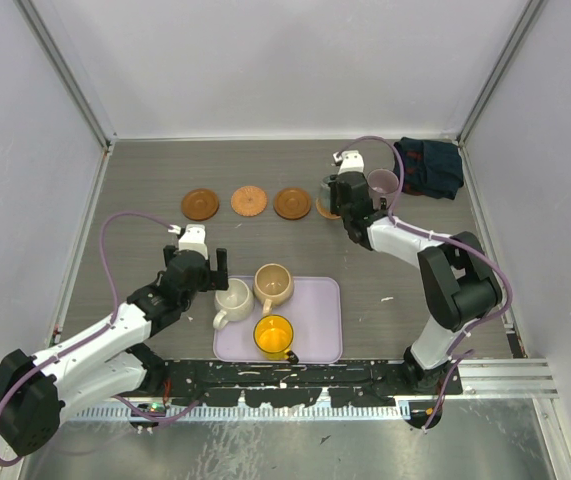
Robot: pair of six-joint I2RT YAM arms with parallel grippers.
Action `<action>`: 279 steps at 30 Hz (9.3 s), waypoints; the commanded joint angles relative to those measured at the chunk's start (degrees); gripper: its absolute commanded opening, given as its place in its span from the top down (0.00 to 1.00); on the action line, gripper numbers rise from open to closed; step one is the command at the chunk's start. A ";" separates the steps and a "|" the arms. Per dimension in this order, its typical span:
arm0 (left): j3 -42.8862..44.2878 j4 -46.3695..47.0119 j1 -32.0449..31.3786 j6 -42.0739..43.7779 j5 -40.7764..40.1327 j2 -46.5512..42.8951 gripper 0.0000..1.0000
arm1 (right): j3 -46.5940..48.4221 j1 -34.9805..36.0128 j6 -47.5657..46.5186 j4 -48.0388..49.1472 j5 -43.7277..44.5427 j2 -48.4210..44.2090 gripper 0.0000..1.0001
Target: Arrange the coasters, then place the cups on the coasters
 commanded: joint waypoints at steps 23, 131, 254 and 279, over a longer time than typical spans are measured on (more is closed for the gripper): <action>-0.80 2.63 0.17 -0.59 0.63 -1.06 0.02 | -8.70 1.96 6.56 -1.00 -1.57 -7.57 0.72; -2.29 1.82 0.17 -1.52 0.72 -2.42 0.02 | 0.33 2.82 7.15 -2.20 6.01 1.01 0.99; -2.52 3.49 0.25 -0.01 0.06 -3.42 0.02 | 21.00 -1.36 8.28 -31.65 1.89 14.40 0.72; -2.82 2.64 0.25 -0.54 -0.12 -5.23 0.02 | 15.08 0.18 10.48 -28.69 1.69 0.30 0.24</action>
